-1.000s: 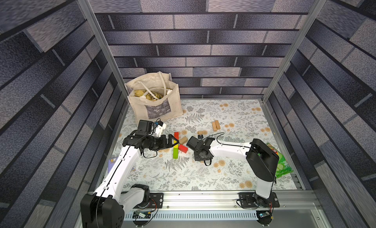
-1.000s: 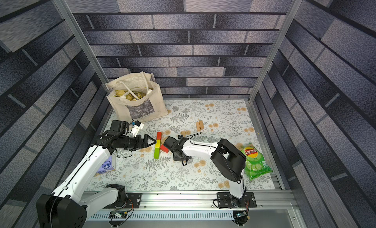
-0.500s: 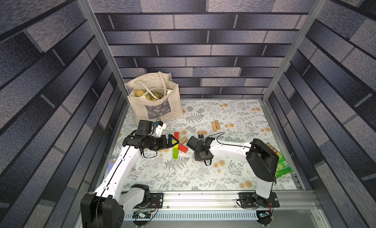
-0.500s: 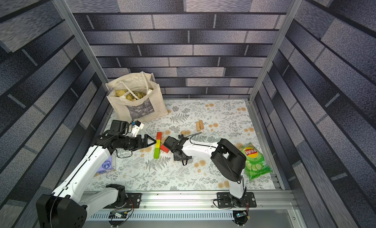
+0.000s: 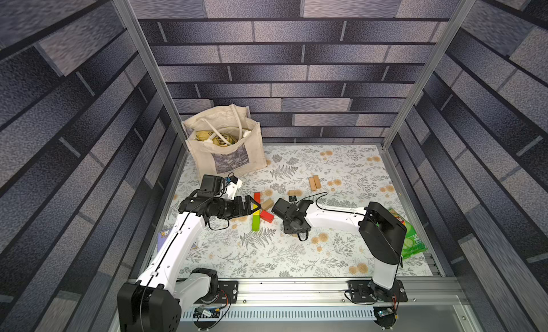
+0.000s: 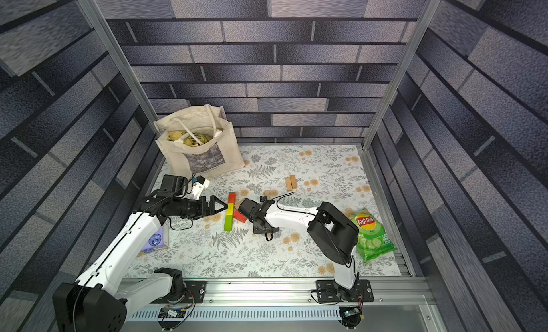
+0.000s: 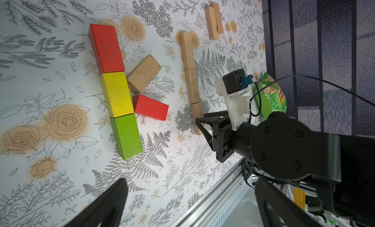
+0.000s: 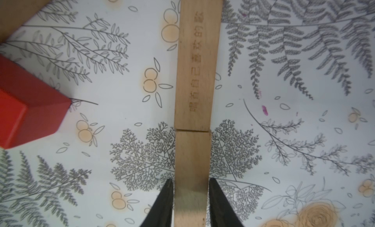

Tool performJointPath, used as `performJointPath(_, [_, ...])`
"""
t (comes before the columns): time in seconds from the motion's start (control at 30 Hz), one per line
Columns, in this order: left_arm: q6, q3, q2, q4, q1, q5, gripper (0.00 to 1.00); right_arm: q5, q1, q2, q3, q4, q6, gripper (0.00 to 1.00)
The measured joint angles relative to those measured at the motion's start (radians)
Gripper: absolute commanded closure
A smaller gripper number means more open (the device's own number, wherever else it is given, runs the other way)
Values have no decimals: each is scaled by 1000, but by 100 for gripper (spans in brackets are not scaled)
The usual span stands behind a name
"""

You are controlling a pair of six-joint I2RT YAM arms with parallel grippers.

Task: Assemble the letter k with building blocks
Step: Assemble the building block at the center of the board.

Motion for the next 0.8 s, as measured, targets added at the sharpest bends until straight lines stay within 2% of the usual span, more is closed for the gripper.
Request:
performJointPath(0.1, [0, 0, 0, 0, 0, -1, 0, 4, 0, -33, -28, 27, -5, 57])
performJointPath(0.23, [1, 0, 0, -2, 0, -2, 0, 7, 0, -183, -116, 98, -16, 47])
performJointPath(0.33, [5, 0, 0, -2, 0, -4, 0, 10, 0, -272, -119, 122, -37, 42])
performJointPath(0.53, [31, 0, -27, 3, -12, -8, 0, 35, 0, -398, -125, 141, -84, 36])
performJointPath(0.67, [39, 0, -54, 24, -35, -8, 0, 33, -18, -435, -152, 149, -126, 36])
performJointPath(0.8, [39, -3, -54, 62, -68, -8, 0, -17, -112, -445, -211, 151, -187, 36])
